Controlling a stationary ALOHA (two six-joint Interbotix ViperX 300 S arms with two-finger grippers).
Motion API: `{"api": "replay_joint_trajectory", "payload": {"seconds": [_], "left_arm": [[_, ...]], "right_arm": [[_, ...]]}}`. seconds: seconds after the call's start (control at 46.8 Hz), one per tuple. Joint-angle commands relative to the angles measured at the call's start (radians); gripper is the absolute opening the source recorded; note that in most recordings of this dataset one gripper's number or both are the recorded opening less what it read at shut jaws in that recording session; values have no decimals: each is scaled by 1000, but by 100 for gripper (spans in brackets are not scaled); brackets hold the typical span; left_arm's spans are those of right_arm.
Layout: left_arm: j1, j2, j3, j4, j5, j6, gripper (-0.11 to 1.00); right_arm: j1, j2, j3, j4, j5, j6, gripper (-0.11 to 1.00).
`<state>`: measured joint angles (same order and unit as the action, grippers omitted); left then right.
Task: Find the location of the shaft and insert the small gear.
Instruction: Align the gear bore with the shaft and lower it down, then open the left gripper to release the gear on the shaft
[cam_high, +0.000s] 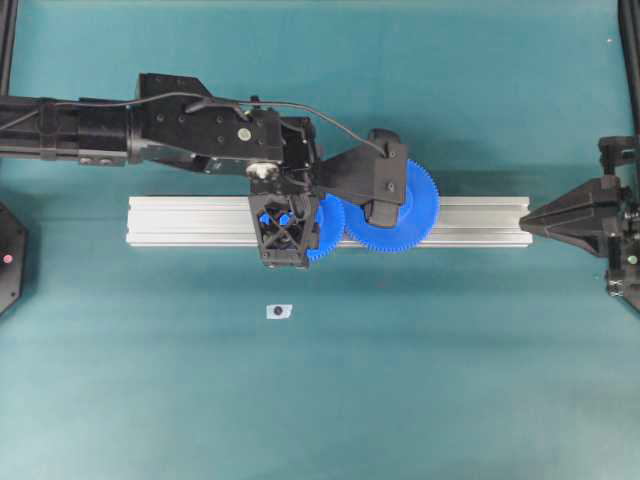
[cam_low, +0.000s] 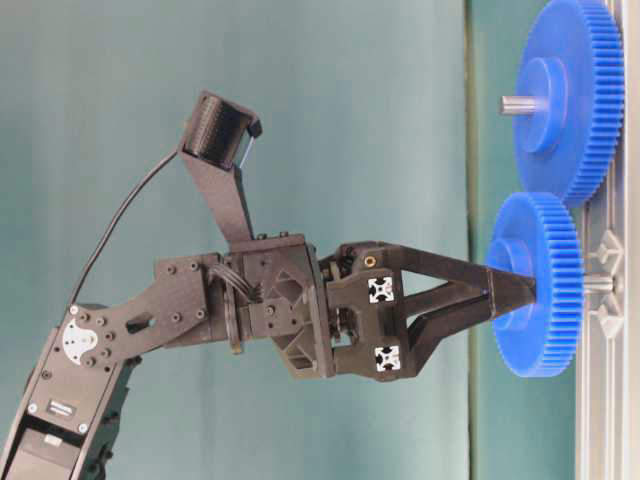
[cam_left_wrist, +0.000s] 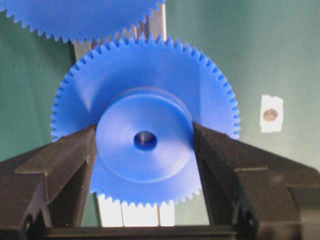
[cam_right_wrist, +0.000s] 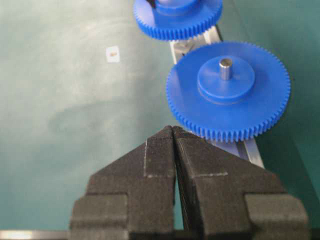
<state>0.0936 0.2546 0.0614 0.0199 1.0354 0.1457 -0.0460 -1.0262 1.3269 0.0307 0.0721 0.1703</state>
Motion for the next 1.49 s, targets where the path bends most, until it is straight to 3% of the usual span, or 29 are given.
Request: {"api": "replay_joint_trajectory", "payload": {"seconds": [0.0,0.875,1.067,1.473], "left_arm": [[3,-28,-15,6,2,3,63],[2,-21,-46,6,2,3,64],[0,-23,-48,3,2,-3,87],[-3,-25,-63,6,2,-18,86]], "right_arm": [[-2,6,-14,0,-9,12,4],[-2,6,-17,0,-8,12,4],[-2,6,-17,0,-8,12,4],[-2,6,-17,0,-9,12,4]]}}
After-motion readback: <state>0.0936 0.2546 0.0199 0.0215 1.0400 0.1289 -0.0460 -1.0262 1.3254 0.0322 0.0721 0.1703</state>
